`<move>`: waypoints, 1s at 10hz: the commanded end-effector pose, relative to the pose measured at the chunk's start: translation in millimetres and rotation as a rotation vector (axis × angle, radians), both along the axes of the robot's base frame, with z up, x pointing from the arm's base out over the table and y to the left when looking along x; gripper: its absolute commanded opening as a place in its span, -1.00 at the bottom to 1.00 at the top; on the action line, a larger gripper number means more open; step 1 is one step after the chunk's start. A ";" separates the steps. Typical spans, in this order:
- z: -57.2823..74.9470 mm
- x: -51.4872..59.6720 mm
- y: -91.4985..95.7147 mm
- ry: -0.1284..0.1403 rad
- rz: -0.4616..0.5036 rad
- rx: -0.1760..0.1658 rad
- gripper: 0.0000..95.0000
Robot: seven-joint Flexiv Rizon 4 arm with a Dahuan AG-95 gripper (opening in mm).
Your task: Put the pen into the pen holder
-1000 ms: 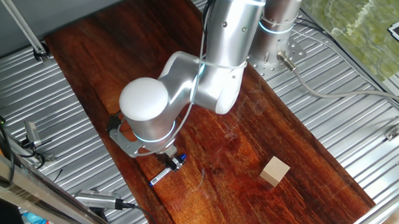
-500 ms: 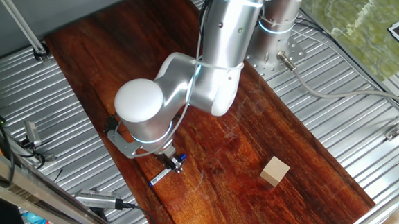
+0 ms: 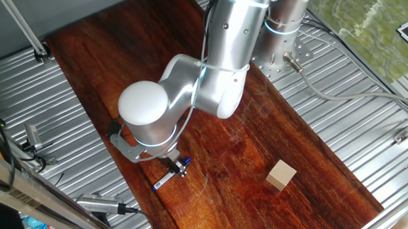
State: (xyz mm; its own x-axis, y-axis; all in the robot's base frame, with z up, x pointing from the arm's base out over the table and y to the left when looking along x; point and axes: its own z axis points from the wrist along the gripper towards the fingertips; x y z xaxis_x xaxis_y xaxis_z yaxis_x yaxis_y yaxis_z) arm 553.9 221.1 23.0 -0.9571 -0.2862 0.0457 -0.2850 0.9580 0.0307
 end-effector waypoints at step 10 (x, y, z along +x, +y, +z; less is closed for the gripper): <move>-18.3 -10.9 4.2 -0.038 -0.018 0.007 -0.20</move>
State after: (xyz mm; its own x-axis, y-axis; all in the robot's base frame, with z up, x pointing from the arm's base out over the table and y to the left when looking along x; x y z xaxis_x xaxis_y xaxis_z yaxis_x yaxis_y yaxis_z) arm 542.1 225.1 6.6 -0.9631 -0.2690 0.0067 -0.2687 0.9628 0.0292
